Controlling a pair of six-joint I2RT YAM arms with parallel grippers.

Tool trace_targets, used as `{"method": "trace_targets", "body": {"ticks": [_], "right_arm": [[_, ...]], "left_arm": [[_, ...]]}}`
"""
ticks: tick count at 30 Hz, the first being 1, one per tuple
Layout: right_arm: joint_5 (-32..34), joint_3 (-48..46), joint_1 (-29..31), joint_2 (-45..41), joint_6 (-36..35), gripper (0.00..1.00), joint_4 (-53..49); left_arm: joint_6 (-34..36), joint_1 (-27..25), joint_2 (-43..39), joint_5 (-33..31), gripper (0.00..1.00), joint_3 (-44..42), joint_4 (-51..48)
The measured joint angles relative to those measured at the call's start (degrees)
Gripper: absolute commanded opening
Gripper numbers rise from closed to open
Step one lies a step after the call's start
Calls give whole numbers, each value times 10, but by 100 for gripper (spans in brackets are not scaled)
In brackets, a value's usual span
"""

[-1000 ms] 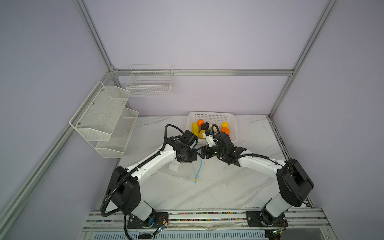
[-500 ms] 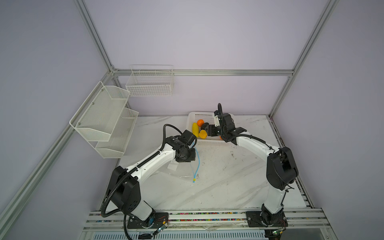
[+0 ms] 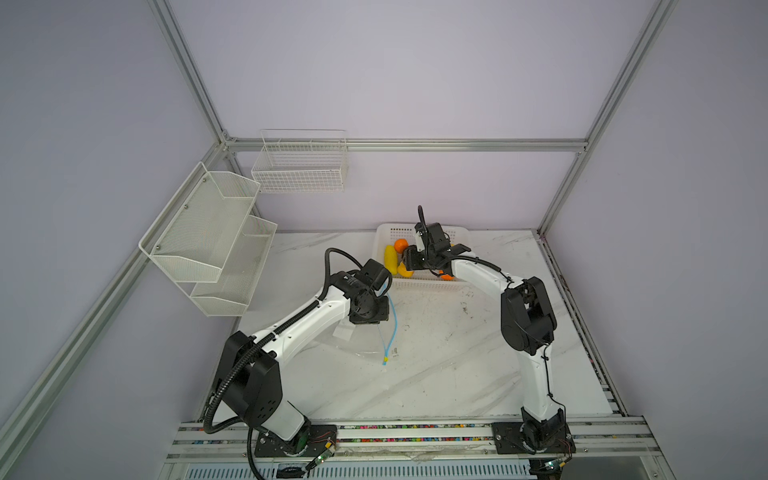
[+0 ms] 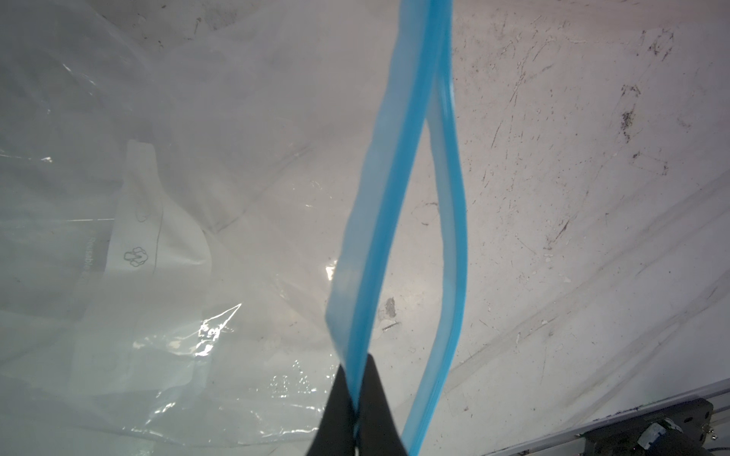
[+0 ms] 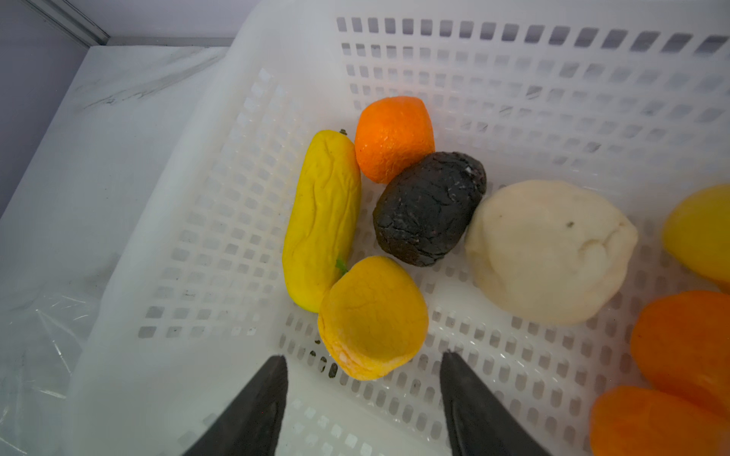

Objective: Place the food in the zip-top bag and seal the zipper
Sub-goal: 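Lower the right gripper onto the yellow mango and grasp it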

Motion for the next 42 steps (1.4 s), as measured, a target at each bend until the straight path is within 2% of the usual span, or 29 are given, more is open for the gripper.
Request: {"method": "trace_targets", "body": {"ticks": [17, 26, 42], "right_arm": [[2, 95, 6, 108, 11, 77, -49], [0, 118, 6, 131, 16, 67, -52], [-9, 76, 5, 98, 2, 58, -34]], "left_arm": [[0, 0, 7, 0, 0, 0, 0], [0, 1, 7, 0, 0, 0, 0], [0, 1, 22, 3, 0, 1, 0]]}}
